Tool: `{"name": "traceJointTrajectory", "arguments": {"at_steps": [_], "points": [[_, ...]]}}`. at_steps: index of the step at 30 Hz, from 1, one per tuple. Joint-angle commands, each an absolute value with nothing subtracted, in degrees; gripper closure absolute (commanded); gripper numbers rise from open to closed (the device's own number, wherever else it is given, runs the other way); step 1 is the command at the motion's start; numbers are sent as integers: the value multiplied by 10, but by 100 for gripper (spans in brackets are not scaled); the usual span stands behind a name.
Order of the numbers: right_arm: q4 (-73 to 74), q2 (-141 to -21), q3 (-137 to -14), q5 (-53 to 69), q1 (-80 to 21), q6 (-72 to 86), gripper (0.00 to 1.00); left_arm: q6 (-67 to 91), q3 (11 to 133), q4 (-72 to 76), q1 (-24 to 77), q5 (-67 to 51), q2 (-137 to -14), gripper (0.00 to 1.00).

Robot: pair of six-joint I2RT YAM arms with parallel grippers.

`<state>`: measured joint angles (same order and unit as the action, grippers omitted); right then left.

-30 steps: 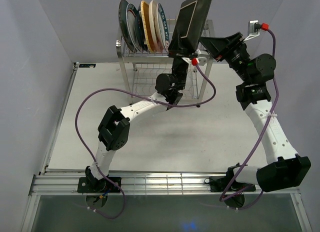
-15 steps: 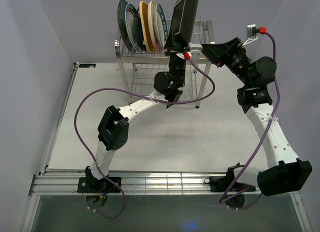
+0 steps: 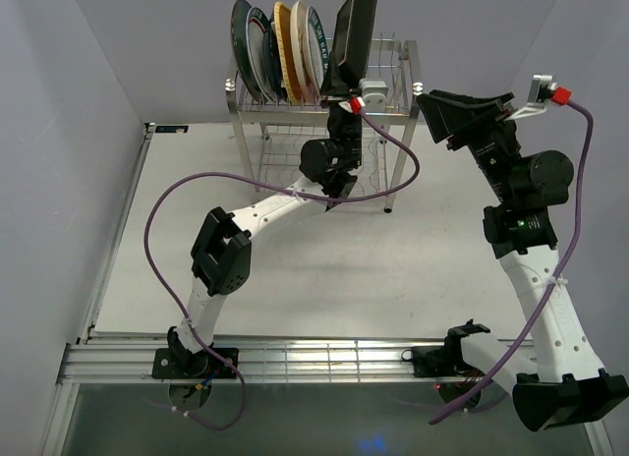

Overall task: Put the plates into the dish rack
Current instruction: Insert the plate into the dish rack.

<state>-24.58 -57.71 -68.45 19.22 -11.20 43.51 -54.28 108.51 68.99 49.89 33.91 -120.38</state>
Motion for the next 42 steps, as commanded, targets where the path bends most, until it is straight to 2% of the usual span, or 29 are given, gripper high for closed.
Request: {"name": "traceJointTrajectory", "arguments": {"at_steps": [1,13,28,36,42], "points": [[-257,-551,-655,134,-106,375,38,-545,1136,819,474,305,-1103,100],[-262,-509,-598,106,-95,327,38,-508,1189,726,475,260,-1088,100],[-188,-466,-574,107,-93,216,37,-394,1004,628,500,280,-918,100],[-114,-434,-580,117,-92,158,37,-291,977,487,512,290,-863,100],[-63,-405,-576,134,-92,107,30,-248,991,418,517,324,-853,100]]}}
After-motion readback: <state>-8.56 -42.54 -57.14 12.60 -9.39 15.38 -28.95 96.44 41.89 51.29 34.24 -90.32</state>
